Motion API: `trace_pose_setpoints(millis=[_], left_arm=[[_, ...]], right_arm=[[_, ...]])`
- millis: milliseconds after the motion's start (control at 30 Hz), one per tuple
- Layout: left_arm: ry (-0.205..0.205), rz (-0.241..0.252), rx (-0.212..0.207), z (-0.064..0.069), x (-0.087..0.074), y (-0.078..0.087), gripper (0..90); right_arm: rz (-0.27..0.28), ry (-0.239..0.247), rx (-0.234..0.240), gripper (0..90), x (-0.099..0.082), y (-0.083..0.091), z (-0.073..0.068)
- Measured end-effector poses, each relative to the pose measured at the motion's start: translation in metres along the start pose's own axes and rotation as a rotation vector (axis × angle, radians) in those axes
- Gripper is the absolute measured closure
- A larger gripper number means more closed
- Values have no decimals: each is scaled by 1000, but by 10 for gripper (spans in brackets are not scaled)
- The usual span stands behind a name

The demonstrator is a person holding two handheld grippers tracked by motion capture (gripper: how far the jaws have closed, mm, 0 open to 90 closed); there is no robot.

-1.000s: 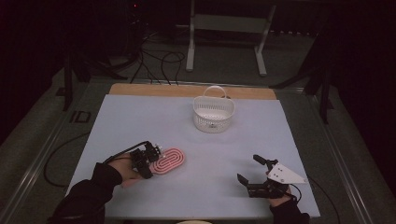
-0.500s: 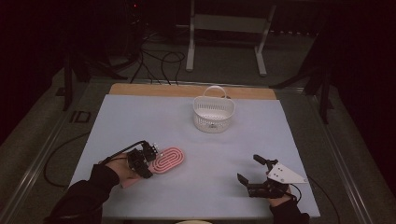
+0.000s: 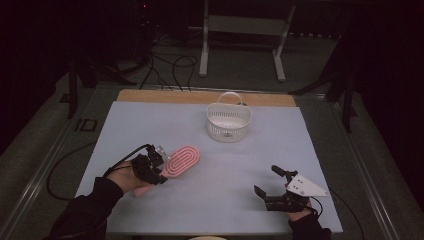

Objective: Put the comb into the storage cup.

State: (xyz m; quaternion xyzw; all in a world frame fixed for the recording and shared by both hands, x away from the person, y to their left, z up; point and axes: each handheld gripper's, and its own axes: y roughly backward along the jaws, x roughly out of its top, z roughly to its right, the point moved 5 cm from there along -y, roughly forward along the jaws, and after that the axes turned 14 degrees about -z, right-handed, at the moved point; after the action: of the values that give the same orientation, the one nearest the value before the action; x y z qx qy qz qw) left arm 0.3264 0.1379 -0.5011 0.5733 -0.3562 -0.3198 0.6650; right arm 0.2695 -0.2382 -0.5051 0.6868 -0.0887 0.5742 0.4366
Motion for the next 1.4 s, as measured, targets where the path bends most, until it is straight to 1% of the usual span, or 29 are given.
trace_pose_setpoints(millis=[100,133,300,367,400,433,467,500,533,600,633,700,767,800,867,900,933,967,1033,1067,1100,1133,1167,1200,1267,1300,1333,1367,1400], left_arm=[[-11,36,18,3,4,2,711],[-1,51,20,3,6,2,711],[-2,118,26,7,11,5,711],[0,127,23,8,12,5,711],[-3,153,24,10,13,6,711],[-3,153,24,10,13,6,711],[-2,167,33,11,15,7,711],[-5,181,32,13,16,7,710],[-6,200,50,14,17,7,711],[-14,232,57,16,19,9,711],[-8,252,64,17,21,10,711],[-8,281,72,18,22,13,711],[-8,313,61,19,24,14,711],[-9,329,74,20,25,15,711],[-23,347,71,23,27,14,710],[-26,358,79,25,28,13,711],[-30,362,65,27,29,12,711],[-43,375,69,29,30,11,711],[-40,380,73,30,31,10,711],[-50,389,67,32,32,10,711],[-49,396,72,32,32,10,710],[-42,403,63,33,33,10,710],[-49,409,60,34,34,10,710],[-49,422,70,35,34,10,711],[-52,443,62,37,35,9,711],[-46,457,73,37,35,9,711],[-42,464,61,38,35,9,711],[-45,482,65,38,35,9,711],[-34,493,72,38,35,9,711]], right_arm=[[1,4,-1,93,0,0,0],[2,6,-2,93,0,0,0],[0,5,-4,93,0,1,0],[1,5,-4,93,0,1,1],[0,2,-1,93,0,0,0],[0,2,-1,93,0,0,0],[0,4,0,93,0,1,0],[1,1,-3,93,0,1,0],[2,1,-1,93,0,1,0],[-1,6,-4,93,0,1,1],[1,2,-2,93,0,1,0],[2,1,-2,93,0,1,0],[-1,4,-3,93,0,1,1],[0,5,-3,93,0,1,0],[4,3,-3,93,1,1,0],[3,2,-5,93,0,1,0],[2,3,-4,93,0,1,1],[0,4,-5,93,0,1,1],[-2,4,-7,93,0,1,1],[0,7,-7,93,0,1,1],[-2,3,-6,93,0,1,0],[0,4,-5,93,0,0,1],[-3,2,-6,93,0,0,0],[-3,3,-4,93,0,0,0],[-1,3,-6,93,0,0,0],[0,3,-7,93,0,0,0],[0,0,-6,93,0,0,0],[-2,-1,-6,93,0,0,1],[-2,-3,-5,93,0,0,1]])
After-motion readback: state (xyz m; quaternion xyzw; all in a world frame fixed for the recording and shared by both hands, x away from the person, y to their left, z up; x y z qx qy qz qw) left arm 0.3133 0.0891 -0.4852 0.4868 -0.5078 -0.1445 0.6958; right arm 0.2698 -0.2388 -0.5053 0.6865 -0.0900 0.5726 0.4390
